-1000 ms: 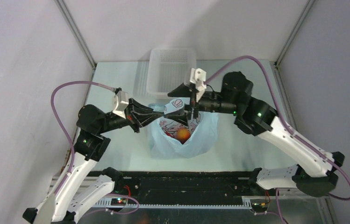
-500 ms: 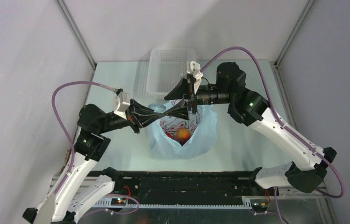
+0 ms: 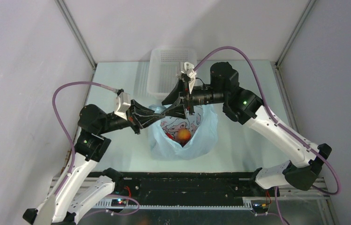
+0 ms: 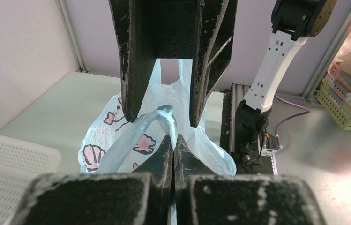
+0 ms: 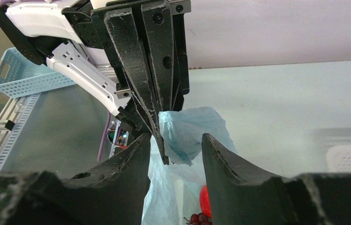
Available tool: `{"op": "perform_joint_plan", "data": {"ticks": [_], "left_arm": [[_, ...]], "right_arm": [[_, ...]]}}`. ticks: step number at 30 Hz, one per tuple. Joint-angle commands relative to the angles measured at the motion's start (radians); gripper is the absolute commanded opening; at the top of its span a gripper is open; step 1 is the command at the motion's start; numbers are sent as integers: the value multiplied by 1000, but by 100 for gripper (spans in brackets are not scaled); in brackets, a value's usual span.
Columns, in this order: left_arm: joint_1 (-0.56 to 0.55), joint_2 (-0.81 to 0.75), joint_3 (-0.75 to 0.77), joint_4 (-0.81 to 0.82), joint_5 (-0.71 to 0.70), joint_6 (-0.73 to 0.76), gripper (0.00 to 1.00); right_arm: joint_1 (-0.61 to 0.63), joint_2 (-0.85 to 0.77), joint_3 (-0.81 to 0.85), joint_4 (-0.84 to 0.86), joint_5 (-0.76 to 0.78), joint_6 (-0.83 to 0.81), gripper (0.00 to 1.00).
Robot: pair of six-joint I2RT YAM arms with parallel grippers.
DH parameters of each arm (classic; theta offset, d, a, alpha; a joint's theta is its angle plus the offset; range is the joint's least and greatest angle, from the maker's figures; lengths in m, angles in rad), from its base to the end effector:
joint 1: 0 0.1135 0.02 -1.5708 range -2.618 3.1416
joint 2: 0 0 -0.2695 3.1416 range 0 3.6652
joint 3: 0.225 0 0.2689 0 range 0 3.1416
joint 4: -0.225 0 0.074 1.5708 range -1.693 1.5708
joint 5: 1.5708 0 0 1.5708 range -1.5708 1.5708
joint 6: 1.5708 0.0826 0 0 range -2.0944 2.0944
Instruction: Place the fake fruits into the plastic bag and tie a complex knot
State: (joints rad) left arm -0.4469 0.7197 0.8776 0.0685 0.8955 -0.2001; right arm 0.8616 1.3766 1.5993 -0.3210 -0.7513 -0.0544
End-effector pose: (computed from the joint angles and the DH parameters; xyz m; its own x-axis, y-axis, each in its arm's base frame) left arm 0.1427 -0.1399 0.4198 0.0084 -0.1418 -0.9899 0.9772 0.2110 -0.0220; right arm 0.1813 0.2979 0.4812 -0.0096 -0.0722 -0.9973 -0.9990 -0.0436 0.0128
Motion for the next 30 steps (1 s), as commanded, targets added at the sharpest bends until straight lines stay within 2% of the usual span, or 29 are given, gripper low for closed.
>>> {"op": "perform_joint_plan", "data": {"ticks": [1, 13, 15, 17, 18, 19, 20, 21, 23, 25, 30], "left_arm": [[-3, -1, -2, 23, 17, 13, 0], [-3, -4, -8, 30, 13, 6, 0], [-3, -7, -6, 30, 9, 2, 0], [-3, -10, 7, 0, 2, 4, 12], [-3, -12, 19, -31, -12, 34, 38], [-3, -13, 57, -129, -22, 57, 49], [-2, -16, 81, -180, -48, 101, 67], [-1, -19, 128, -277, -59, 122, 77], [-1, -40, 183, -371, -84, 168, 86], [-1, -65, 232, -437, -115, 208, 91], [-1, -39, 333, -506, -171, 274, 95]], "right_arm": [[2, -1, 50, 36, -16, 13, 47], [12, 10, 68, 10, -18, -2, 26], [16, 13, 77, -3, -10, -8, 15], [19, 11, 80, -4, 1, -9, 0], [20, 5, 80, -3, 6, -9, 0], [20, 2, 80, 0, 9, -10, 0], [18, -7, 80, 0, 12, -10, 0], [18, -14, 80, -1, 14, -12, 0], [14, -24, 80, -5, 16, -20, 0], [8, -28, 82, -13, 16, -24, 0], [-2, -37, 87, -23, -7, -32, 0]]}}
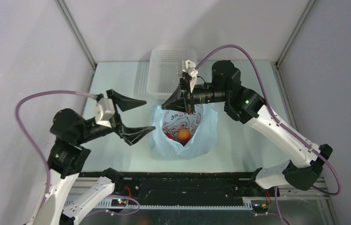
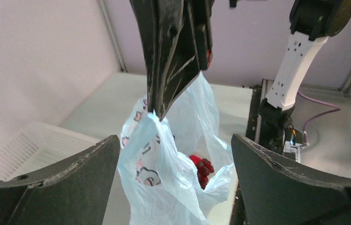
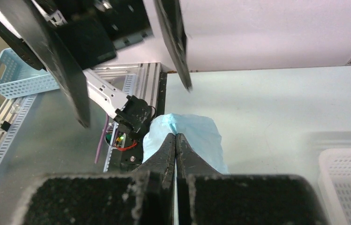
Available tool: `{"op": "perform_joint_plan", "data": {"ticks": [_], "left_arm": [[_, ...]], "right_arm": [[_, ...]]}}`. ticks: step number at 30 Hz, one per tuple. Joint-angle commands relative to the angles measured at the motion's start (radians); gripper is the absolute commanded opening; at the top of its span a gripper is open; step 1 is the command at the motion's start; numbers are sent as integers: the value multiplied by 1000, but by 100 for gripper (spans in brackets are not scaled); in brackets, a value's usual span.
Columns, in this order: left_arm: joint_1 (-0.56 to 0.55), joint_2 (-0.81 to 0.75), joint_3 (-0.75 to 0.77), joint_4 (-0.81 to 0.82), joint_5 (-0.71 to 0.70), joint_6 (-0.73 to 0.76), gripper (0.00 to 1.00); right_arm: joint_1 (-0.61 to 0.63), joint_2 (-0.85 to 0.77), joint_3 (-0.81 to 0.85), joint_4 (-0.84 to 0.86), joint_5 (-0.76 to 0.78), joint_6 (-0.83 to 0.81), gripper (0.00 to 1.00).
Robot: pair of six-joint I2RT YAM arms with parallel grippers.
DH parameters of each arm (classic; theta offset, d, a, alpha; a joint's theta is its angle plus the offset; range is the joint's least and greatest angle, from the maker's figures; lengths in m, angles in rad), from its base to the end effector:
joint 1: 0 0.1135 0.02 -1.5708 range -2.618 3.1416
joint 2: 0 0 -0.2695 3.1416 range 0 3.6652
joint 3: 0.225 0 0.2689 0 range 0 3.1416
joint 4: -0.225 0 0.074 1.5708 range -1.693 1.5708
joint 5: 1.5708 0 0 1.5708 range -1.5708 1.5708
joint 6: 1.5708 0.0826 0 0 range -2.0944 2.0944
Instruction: Place the fake fruits into the plastic bag and tie a complex knot
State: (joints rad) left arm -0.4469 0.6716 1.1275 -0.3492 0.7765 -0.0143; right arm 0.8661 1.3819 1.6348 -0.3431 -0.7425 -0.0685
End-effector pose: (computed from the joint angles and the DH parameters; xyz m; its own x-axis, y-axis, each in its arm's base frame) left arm 0.1104 -0.1171 0.4646 0.0826 -0.0509 -0.9953 0.9379 0.3415 0.0604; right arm 0.1793 0.2971 0.4897 0.0101 -0.0660 -0.9978 -0.9992 -0.0403 -0.0074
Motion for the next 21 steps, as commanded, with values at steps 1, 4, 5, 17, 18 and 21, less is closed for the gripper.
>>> {"op": "perform_joint_plan", "data": {"ticks": [1, 4, 5, 17, 18, 21], "left_arm": [[-1, 33, 89, -79, -13, 86, 96], [-2, 90, 115, -27, 109, 70, 99], [-1, 118, 120, -20, 144, 63, 99], [-6, 263, 58, 326, 272, -194, 98], [-7, 264, 36, 354, 280, -212, 97], [-19, 253, -13, 440, 286, -272, 94]], "right_arm": [[-8, -46, 51, -2, -25, -18, 0], [-14, -53, 52, -2, -42, -9, 0], [-18, -58, 54, -2, -51, -7, 0], [-39, -85, 69, -36, -56, 0, 0], [-39, -87, 68, -35, -53, 0, 0], [-42, -91, 64, -31, -35, 1, 0]]}}
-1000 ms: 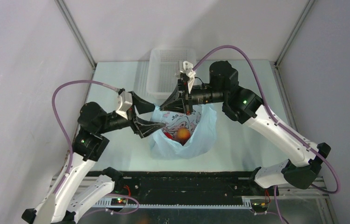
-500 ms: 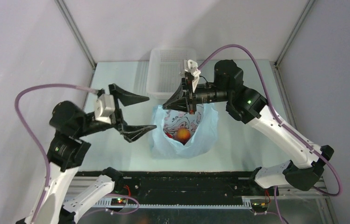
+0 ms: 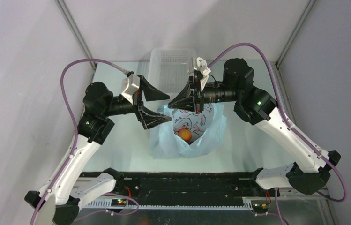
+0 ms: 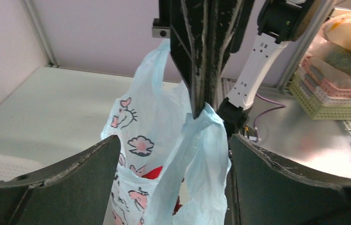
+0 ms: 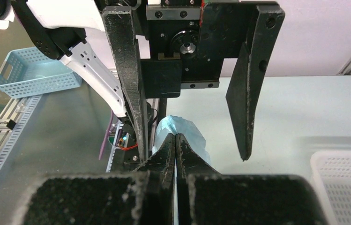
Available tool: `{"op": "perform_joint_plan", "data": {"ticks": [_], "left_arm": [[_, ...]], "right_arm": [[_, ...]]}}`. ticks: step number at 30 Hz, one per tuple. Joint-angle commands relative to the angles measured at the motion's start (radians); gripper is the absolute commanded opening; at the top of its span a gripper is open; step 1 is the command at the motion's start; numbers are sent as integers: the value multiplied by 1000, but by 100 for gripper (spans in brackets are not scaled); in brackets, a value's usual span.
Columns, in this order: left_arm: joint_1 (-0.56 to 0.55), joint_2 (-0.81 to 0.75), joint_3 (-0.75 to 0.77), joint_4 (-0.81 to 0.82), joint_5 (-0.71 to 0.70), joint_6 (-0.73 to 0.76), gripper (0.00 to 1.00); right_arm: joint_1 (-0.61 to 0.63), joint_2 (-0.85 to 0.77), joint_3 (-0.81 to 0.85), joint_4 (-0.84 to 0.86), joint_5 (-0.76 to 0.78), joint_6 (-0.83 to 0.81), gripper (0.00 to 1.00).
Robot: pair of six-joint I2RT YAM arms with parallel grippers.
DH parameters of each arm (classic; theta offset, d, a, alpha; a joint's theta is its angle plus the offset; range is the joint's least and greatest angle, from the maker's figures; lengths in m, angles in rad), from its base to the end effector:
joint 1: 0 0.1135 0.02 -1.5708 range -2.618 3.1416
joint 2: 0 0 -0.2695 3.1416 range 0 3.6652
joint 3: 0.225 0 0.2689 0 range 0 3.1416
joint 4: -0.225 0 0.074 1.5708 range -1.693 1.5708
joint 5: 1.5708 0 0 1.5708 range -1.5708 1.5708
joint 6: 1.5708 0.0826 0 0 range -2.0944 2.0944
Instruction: Place the fake fruits into the plastic bag and tie a complex knot
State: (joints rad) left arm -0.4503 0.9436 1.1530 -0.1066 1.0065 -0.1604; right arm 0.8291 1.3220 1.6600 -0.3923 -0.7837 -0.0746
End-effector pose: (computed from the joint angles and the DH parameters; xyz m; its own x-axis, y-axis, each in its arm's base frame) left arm 0.1707 -0.1600 0.4570 -0.0668 -0.0626 -0.9958 0.9915 0.1071 -0.0733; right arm 0.1687 0.2704 0.5110 0.0378 -0.0368 -0.9986 -0.9984 -0.0441 -0.0362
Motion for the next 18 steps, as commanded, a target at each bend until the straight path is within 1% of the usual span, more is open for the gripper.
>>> {"op": "perform_joint_plan", "data": {"ticks": [1, 4, 11, 15, 17, 18], "left_arm": [[-19, -24, -63, 211, 51, -148, 92], [-43, -23, -105, 259, 42, -180, 88], [-91, -41, -198, 270, -28, -199, 78], [-105, -62, -276, 362, -56, -258, 75], [-112, -60, -305, 394, -58, -285, 71], [-114, -58, -313, 397, -62, -289, 68]], "right_arm": [[-5, -32, 38, 22, 17, 8, 0], [-5, -29, 37, 30, 39, 15, 0], [-5, -26, 34, 31, 157, 21, 0], [-5, -21, 35, 28, 229, 23, 0], [-5, -16, 35, 28, 247, 26, 0], [-5, -13, 36, 28, 254, 28, 0]]}}
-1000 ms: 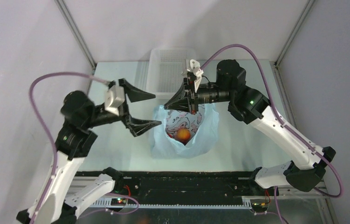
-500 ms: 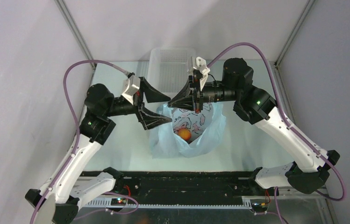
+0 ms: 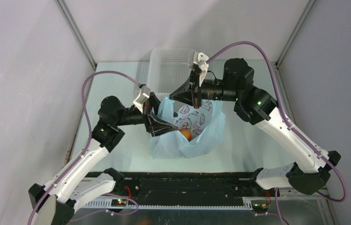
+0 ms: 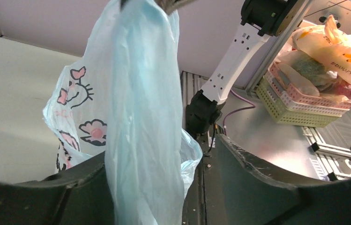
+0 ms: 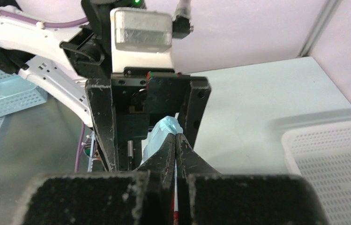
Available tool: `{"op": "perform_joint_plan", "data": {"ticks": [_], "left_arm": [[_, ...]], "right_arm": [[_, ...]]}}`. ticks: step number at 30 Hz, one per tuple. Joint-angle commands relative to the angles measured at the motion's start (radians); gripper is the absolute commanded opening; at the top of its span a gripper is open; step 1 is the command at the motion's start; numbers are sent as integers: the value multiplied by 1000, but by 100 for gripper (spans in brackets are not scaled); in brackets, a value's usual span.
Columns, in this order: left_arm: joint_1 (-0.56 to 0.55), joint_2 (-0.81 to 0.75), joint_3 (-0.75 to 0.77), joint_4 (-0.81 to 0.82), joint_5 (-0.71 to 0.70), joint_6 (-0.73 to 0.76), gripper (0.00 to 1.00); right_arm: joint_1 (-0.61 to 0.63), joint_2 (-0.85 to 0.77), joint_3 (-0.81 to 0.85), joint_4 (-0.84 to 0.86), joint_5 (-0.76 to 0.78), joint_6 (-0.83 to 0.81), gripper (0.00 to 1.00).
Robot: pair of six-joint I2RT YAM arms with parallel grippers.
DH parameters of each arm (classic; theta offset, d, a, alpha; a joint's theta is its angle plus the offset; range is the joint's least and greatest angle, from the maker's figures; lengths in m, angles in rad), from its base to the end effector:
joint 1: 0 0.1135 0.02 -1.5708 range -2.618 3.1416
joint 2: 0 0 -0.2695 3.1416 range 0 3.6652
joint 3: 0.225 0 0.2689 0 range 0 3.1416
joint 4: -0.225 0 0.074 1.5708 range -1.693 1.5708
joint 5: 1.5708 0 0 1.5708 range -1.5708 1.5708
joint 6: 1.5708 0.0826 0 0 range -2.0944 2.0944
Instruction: Place the fake fruits into the plastic bag and tie a complex knot
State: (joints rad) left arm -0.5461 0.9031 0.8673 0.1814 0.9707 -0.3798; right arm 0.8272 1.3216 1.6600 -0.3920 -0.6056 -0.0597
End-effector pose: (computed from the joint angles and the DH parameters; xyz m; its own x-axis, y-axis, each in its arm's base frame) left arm 0.1668 -0.1811 0.3932 -0.2523 -0.0917 -0.9633 0.9664 0.0264 -0.2556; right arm 0.1838 0.2693 0.5107 0.0229 -0.0476 -0.9986 -0.9903 0.1356 -0.0291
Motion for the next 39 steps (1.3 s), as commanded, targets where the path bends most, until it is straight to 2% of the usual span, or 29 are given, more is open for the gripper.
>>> {"op": "perform_joint_plan", "data": {"ticks": [1, 3, 5, 6, 7, 8, 10, 11, 13, 15, 16, 17, 19, 21, 27, 29, 39], "left_arm": [[-23, -16, -31, 112, -29, -75, 66], [-28, -15, -42, 120, -36, -81, 60], [-30, -16, -49, 127, -51, -87, 48], [-30, -17, -50, 126, -67, -86, 35], [-29, -17, -50, 116, -77, -85, 28], [-29, -17, -44, 105, -96, -71, 16], [-27, -11, -26, 50, -122, -32, 2], [-24, -8, -21, 13, -126, -20, 1], [-16, -4, -8, -13, -124, -2, 0], [0, -3, 0, -21, -116, 1, 0], [6, -2, 3, -27, -115, 7, 0], [19, 1, 12, -45, -111, 12, 0], [37, 9, 26, -79, -97, 35, 0], [50, 16, 34, -95, -76, 48, 0], [69, 22, 47, -123, -45, 74, 0], [70, 23, 51, -137, -38, 86, 0], [72, 27, 49, -145, -21, 94, 0]], "right_arm": [[-3, -12, 36, 26, 89, 15, 0], [-3, -10, 37, 25, 117, 18, 0], [-3, -9, 37, 17, 145, 17, 0], [-5, -8, 37, 15, 161, 17, 0], [-5, -8, 37, 9, 166, 17, 0], [-8, -7, 39, 4, 171, 17, 0], [-14, -8, 52, -20, 173, 11, 0], [-18, -11, 56, -41, 173, 3, 0], [-32, -20, 72, -81, 172, -11, 17], [-55, -38, 89, -128, 165, -35, 55], [-62, -46, 93, -144, 153, -59, 64], [-78, -67, 93, -170, 146, -71, 77], [-117, -106, 76, -201, 116, -98, 92], [-180, -147, 53, -224, 43, -116, 98], [-381, -256, -10, -309, -300, -190, 99], [-428, -279, -31, -320, -370, -208, 99], [-488, -269, -98, -308, -492, -264, 99]]}}
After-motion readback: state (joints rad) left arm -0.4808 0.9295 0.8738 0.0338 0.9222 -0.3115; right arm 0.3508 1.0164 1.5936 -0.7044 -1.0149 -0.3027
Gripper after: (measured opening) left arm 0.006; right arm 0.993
